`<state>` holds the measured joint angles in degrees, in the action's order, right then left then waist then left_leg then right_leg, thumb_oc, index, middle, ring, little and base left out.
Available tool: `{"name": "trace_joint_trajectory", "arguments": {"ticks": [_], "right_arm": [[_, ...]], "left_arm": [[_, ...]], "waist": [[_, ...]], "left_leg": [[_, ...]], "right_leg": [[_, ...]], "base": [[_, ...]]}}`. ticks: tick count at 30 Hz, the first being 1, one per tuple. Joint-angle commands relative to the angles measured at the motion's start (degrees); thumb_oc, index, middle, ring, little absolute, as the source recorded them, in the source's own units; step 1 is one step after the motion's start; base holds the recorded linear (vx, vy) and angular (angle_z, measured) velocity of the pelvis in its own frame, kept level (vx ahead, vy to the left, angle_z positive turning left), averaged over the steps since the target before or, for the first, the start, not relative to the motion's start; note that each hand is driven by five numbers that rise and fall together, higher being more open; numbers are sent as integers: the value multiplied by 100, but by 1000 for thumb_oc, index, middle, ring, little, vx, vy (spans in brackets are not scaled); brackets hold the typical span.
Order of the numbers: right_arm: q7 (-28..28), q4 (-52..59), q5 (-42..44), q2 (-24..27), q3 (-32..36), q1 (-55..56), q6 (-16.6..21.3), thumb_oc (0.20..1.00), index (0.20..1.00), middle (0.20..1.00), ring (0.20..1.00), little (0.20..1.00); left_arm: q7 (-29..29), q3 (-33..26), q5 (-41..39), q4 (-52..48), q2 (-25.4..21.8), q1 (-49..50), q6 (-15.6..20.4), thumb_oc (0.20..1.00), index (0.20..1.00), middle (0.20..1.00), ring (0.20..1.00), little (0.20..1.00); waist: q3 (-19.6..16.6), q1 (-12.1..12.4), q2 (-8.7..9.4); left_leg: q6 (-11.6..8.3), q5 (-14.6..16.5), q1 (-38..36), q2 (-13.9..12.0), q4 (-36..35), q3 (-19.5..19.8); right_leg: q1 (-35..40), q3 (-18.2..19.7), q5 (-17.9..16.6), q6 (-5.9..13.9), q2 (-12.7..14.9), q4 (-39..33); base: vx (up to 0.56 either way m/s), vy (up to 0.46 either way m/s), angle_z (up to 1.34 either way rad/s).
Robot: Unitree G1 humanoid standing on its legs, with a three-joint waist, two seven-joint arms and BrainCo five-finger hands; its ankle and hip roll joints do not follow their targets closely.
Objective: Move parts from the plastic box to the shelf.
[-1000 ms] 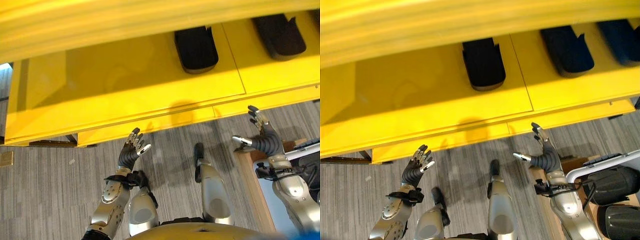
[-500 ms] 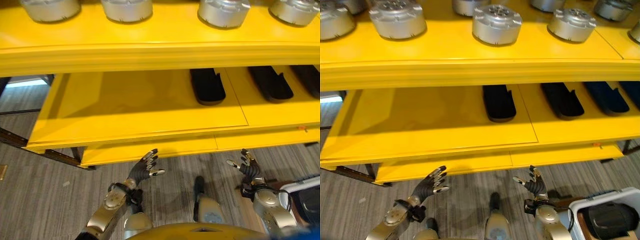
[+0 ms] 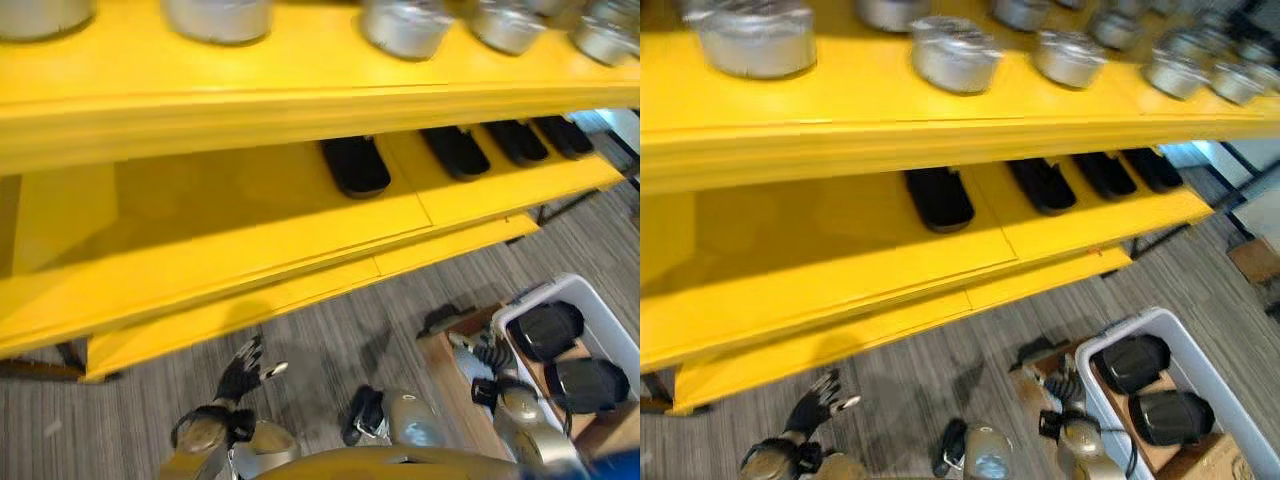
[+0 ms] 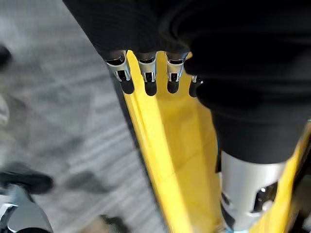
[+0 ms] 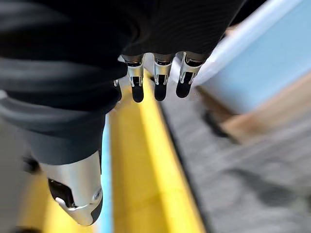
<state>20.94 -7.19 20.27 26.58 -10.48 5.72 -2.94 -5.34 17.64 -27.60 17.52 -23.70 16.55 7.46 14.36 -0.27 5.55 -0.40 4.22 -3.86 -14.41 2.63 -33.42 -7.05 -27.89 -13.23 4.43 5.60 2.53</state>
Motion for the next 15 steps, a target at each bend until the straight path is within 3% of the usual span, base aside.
{"name": "trace_joint_trajectory", "arguments": {"ticks": [1, 7, 12, 15], "right_arm": [[22, -79, -398, 198, 341, -206, 159, 1000, 1000, 1000, 1000, 1000], [603, -12, -966, 643, 876, 68, 177, 1000, 1000, 1000, 1000, 1000], [1435, -332, -940, 451, 971, -63, -44, 1000, 1000, 1000, 1000, 1000], [1544, -415, -956, 381, 1029, -79, -44, 1000, 1000, 1000, 1000, 1000]], "left_arm": [[-56, 47, 160, -420, 161, -196, 297, 1000, 1000, 1000, 1000, 1000], [211, -170, -98, -668, 266, -207, 247, 1000, 1000, 1000, 1000, 1000], [440, -83, 95, -745, 282, -260, 117, 1000, 1000, 1000, 1000, 1000], [552, 28, 176, -773, 285, -336, 99, 1000, 1000, 1000, 1000, 1000]], "waist": [[40, 47, 338], [-7, -309, 86], [3, -510, -96], [13, -633, -169]], "left_leg": [[-97, -350, 242, -72, 376, -276], [-251, -649, 156, -29, 124, -551], [-326, -729, 87, -48, 23, -671], [-376, -807, 83, -100, 12, -717]], "right_leg": [[1496, 106, 1018, 411, 847, 291], [1370, 271, 1142, 307, 527, -58], [1159, 295, 1177, 158, 428, -78], [1082, 337, 1180, 102, 379, -86]], "base": [[-22, -154, -183], [13, -190, -80], [1, -150, -31], [-14, -167, -15]]}}
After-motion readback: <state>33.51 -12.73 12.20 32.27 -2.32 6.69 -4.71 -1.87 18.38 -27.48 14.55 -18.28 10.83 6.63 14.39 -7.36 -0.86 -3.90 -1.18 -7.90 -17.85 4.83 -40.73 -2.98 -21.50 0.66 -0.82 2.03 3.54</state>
